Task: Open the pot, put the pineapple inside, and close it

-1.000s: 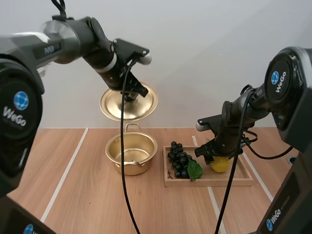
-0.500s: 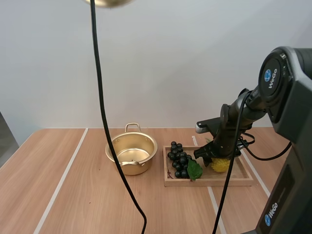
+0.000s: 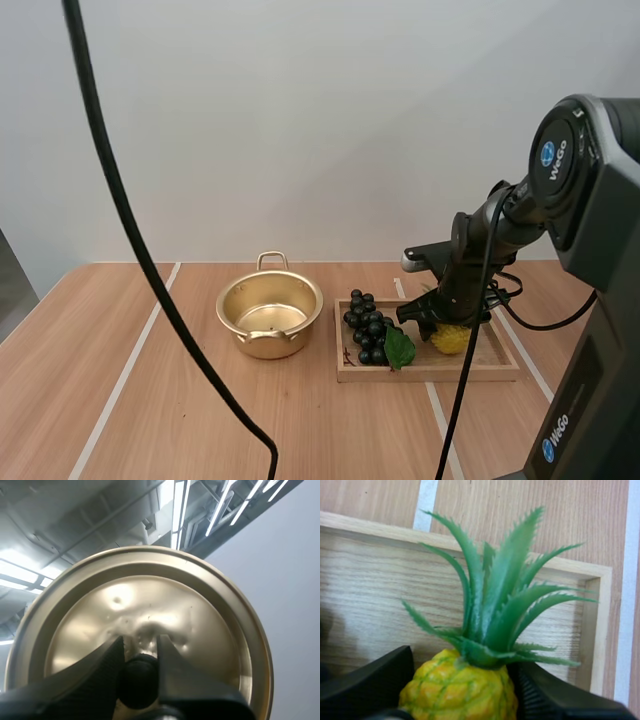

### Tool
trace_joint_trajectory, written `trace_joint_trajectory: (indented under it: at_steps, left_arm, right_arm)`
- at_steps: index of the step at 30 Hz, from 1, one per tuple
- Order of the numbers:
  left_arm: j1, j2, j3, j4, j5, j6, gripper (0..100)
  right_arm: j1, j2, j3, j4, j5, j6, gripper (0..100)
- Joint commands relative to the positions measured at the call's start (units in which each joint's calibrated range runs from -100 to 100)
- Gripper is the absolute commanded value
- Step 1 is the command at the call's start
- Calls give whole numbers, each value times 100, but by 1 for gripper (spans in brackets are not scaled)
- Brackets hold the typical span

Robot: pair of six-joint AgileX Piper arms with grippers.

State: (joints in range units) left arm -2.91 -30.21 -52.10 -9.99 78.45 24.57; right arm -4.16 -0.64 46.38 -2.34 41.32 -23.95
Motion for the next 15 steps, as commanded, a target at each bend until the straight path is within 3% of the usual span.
trace_joint_trajectory:
  at_steps: [1, 6, 15]
  left_arm:
    - [-12, -15, -227, 87, -297, -52, 0]
    - [-12, -15, -391, 87, 76, -57, 0]
    - [-12, -15, -416, 292, 473, -231, 0]
  right_arm:
    - [-29, 21, -18, -109, 573, 10, 0]
    - [-23, -434, -670, -133, 1143, 10, 0]
    - [262, -1682, -2973, -83, 2840, -137, 0]
